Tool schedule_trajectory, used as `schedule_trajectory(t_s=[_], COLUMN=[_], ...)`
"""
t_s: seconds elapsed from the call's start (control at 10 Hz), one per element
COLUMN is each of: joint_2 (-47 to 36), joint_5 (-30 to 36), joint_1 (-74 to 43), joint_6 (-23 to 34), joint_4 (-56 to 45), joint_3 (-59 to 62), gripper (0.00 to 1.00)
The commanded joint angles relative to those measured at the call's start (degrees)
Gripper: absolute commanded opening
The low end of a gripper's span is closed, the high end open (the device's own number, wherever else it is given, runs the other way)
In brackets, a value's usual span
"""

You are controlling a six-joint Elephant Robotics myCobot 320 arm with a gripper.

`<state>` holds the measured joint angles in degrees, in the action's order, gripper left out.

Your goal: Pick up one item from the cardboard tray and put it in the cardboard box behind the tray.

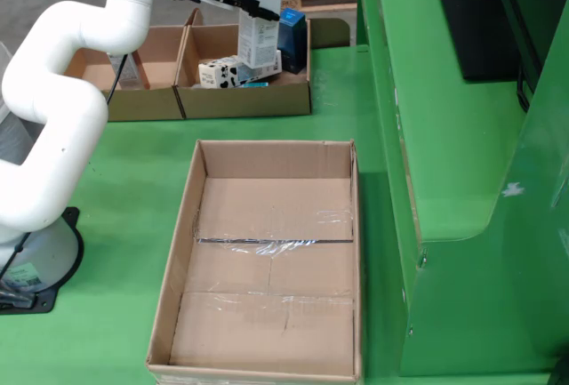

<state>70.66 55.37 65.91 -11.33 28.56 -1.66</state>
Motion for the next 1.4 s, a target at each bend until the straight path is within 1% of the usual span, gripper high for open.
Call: schedule_trajectory(t_s=[0.0, 0.1, 0.4, 1.3], joint_2=[-1.58, -0.78, -0.34, -0.03], joint_5=[-0.73, -0.74, -0.74, -0.74], joint_1=[-0.27, -2.29, -3.29, -4.03], joint_6=[-0.03, -0.02, -0.02, 0.0], joint_4=[0.79, 0.79, 0.78, 0.79], joint_3=[1.66, 1.66, 1.66, 1.66], gripper=[0.0, 0.0, 0.0, 0.0])
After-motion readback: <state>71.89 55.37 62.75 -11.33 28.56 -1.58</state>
